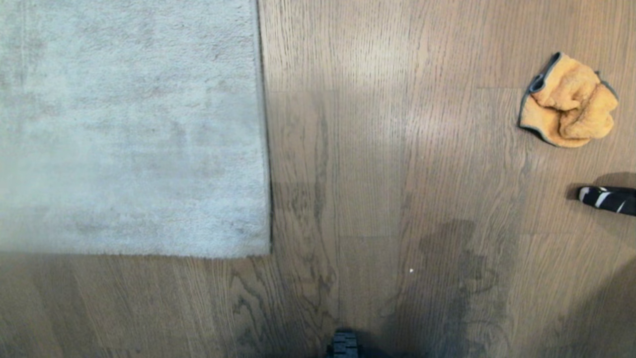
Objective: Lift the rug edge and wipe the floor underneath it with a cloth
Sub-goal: Pick up the rag
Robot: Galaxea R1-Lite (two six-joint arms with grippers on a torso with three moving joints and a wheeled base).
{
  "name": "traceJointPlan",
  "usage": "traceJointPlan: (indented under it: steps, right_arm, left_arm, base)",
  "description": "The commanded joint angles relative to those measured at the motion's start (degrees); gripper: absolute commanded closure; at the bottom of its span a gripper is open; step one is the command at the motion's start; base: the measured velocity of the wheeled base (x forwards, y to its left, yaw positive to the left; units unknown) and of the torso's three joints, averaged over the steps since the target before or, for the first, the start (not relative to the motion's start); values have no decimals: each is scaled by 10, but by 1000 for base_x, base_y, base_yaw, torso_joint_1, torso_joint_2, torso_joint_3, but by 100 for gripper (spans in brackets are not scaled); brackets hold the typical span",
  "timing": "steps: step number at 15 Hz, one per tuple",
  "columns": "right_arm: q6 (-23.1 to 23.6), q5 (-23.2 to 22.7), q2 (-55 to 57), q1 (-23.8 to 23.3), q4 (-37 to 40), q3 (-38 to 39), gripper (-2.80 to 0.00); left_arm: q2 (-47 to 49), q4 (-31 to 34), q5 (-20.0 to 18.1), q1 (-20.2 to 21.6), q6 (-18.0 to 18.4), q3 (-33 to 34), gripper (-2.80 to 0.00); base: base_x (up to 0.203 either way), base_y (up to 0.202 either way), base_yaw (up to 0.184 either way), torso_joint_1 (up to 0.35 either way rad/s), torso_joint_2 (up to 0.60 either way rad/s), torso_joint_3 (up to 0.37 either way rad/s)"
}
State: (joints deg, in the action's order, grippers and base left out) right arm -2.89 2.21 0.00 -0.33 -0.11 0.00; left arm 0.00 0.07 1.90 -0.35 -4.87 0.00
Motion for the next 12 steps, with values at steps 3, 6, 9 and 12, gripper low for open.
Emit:
traceJointPlan:
  steps: [3,6,9,12]
  right_arm:
    - [0,0,0,0,0,0,0]
    - [0,0,0,0,0,0,0]
    - [0,0,0,0,0,0,0]
    - [0,1,0,0,0,0,0]
  left_arm:
    - [0,0,0,0,0,0,0]
    - [0,0,0,0,0,0,0]
    - [0,0,0,0,0,0,0]
    - [0,0,0,0,0,0,0]
  base:
    - [0,0,0,0,0,0]
    - [0,0,0,0,0,0]
    - [0,0,0,0,0,0]
    - [0,0,0,0,0,0]
